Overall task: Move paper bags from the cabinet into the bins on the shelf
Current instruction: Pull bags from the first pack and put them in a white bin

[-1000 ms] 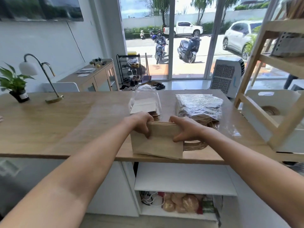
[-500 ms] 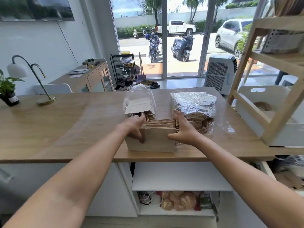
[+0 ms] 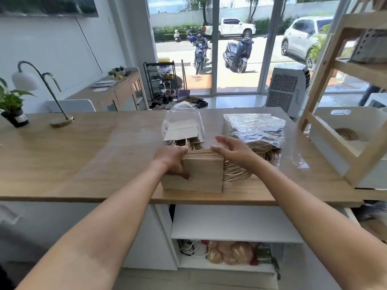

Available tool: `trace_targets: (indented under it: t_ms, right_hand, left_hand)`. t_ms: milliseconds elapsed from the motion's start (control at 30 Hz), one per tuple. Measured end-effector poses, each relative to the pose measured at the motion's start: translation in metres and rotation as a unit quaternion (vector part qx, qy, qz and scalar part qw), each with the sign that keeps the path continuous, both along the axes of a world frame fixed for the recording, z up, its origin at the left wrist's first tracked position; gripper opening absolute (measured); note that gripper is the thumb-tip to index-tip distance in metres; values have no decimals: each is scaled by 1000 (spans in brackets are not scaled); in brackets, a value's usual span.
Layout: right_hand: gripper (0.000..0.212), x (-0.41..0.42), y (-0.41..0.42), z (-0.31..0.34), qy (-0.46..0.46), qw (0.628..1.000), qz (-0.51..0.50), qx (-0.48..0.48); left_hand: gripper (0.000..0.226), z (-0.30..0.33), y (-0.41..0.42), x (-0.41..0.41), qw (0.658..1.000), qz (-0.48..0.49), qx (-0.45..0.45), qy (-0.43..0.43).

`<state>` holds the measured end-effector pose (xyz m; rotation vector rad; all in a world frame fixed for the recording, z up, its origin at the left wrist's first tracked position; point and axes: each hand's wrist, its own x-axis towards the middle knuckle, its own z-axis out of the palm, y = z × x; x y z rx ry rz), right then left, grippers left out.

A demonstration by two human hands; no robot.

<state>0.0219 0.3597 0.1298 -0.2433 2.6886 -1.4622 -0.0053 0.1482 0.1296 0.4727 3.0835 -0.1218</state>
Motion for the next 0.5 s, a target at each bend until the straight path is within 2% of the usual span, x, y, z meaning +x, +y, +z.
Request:
trace_targets:
  t_ms: [67,200,333,433,500]
  right_hand:
    - [65,-10,9,6,-55,995,65,55]
    - [45,-24,9,9,-99,982,123,107]
    - [28,-28,9,0,-99,987,106,70]
    - [30,-32,8,-4,-111,989,86,47]
    - [39,-34,7,-4,-117,989,76,51]
  left_hand:
    - [70,-1,0,1,1000,-1,-4,4]
    - [72,-3,-2,3,1000,1,-12,6]
    - [70,-3,-4,5,1000,10,-12,13]
    - [69,-4,-4,6,1000,14,-8,13]
    - [68,-5,-4,8,1000,16,-6,12]
